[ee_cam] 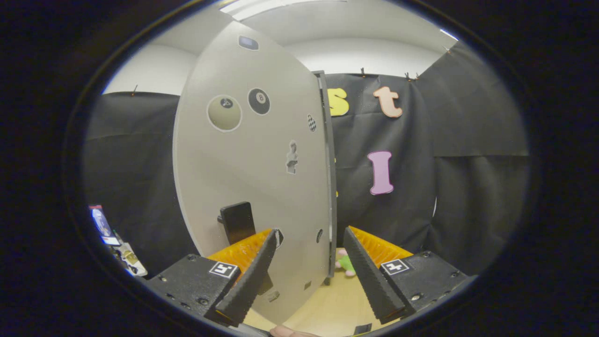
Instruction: Open the shoe cabinet door, grab the shoes and put them into the shoe cabinet, then close the shoe cabinet door.
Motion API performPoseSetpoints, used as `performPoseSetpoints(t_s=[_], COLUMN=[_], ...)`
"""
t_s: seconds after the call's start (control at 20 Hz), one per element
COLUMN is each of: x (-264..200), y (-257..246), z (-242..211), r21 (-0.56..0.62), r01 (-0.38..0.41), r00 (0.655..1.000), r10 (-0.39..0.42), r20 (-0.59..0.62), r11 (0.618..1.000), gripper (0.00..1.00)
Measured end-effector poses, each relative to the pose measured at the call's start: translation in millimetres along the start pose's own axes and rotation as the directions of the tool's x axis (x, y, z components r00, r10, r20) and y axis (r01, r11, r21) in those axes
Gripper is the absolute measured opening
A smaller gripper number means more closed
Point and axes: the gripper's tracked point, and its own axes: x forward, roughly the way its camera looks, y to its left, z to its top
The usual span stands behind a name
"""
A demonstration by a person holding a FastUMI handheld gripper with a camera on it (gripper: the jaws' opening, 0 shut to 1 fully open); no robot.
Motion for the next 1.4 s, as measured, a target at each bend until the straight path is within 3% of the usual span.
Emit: performPoseSetpoints(t_s=[0.4, 0.55, 0.9, 1.4], x=[57.5, 80.4, 66.5, 5.5], y=[81.4, 127.7, 182.0, 183.0], z=[-6.3, -20.2, -25.3, -29.5], r21=[0.036, 0.012, -0.050, 0.029], r01=[-0.029, -0.077, -0.123, 0.051], r00=[0.999, 0.991, 0.988, 0.998], r10=[0.031, 0.078, 0.118, -0.050], r20=[-0.045, -0.113, -0.096, -0.040], r11=[0.999, 0.997, 0.991, 0.998], gripper=[0.96, 0.97, 0.97, 0.97])
